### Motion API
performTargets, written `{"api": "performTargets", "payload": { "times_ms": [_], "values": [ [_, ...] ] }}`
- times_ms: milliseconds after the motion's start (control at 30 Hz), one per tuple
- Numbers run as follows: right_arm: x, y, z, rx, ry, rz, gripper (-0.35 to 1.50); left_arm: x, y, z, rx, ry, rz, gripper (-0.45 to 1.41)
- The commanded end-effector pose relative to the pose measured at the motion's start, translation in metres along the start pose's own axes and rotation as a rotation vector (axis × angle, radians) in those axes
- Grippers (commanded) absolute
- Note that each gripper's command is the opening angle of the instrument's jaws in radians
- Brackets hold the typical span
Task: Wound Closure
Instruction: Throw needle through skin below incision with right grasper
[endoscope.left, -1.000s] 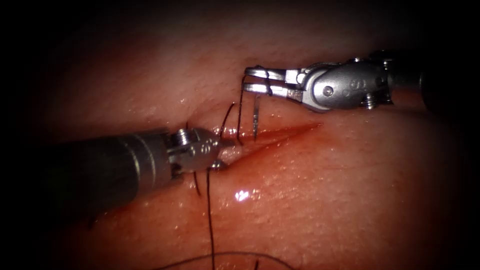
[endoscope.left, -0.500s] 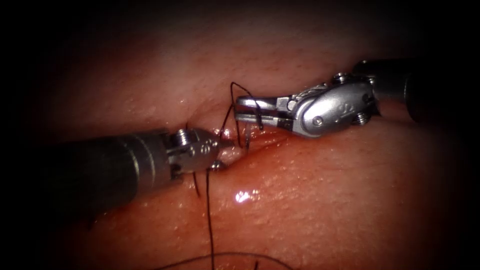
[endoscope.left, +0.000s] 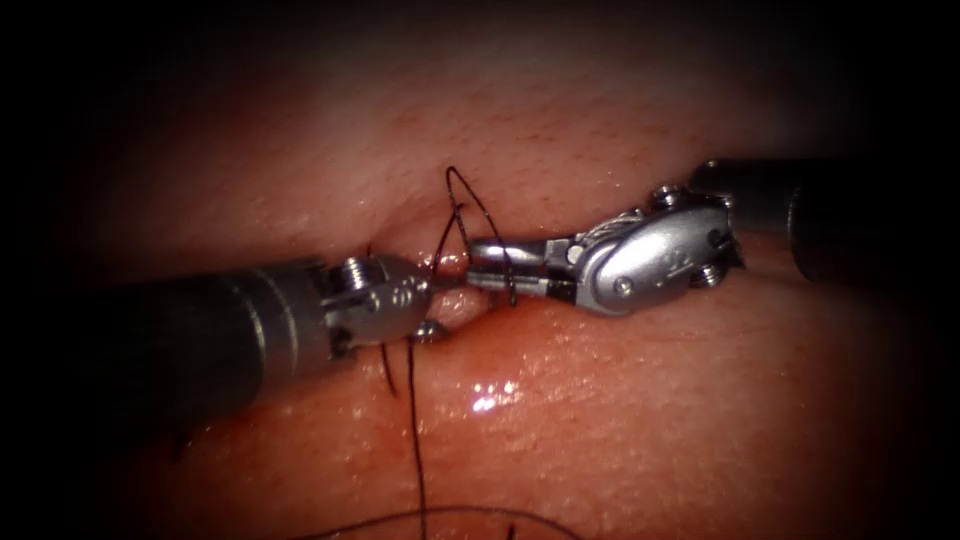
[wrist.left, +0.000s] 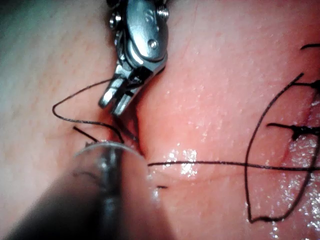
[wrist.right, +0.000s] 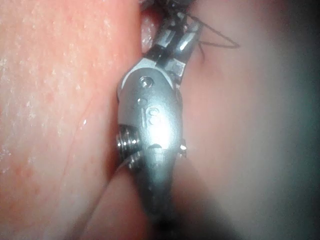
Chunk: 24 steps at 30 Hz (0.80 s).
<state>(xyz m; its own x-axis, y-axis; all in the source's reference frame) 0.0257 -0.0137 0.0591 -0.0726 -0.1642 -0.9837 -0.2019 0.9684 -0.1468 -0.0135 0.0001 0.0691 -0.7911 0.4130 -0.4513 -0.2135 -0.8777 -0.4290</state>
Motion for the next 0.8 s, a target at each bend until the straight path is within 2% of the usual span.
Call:
{"api": "performTargets", "payload": {
  "times_ms": [33,200,367,467,533,667,800],
  "values": [
    [-0.0005,0.0002,0.0007,0.006,-0.001,0.012,-0.35,0.0005,-0.0004,0.0005,0.005,0.009,-0.003,0.59],
    [-0.0007,-0.0003,0.0007,0.019,-0.008,0.065,-0.35,0.0015,-0.0002,-0.0005,0.024,0.056,-0.022,0.61],
    [-0.001,0.0,0.0007,0.019,-0.02,0.113,-0.35,0.0028,-0.0001,-0.0025,0.073,0.161,-0.011,0.59],
    [-0.0014,0.0006,0.0006,0.03,-0.046,0.161,-0.35,0.0045,0.0013,-0.0053,0.135,0.255,-0.004,0.52],
    [-0.0016,0.0009,0.0005,0.032,-0.061,0.185,-0.35,0.0052,0.0024,-0.0068,0.163,0.285,0.002,0.51],
    [-0.002,0.0018,0.0004,0.042,-0.086,0.237,-0.35,0.0059,0.0051,-0.0086,0.196,0.3,-0.009,0.37],
    [-0.0022,0.003,0.0004,0.043,-0.099,0.304,-0.35,0.0061,0.0076,-0.0083,0.216,0.288,0.001,0.17]
  ]
}}
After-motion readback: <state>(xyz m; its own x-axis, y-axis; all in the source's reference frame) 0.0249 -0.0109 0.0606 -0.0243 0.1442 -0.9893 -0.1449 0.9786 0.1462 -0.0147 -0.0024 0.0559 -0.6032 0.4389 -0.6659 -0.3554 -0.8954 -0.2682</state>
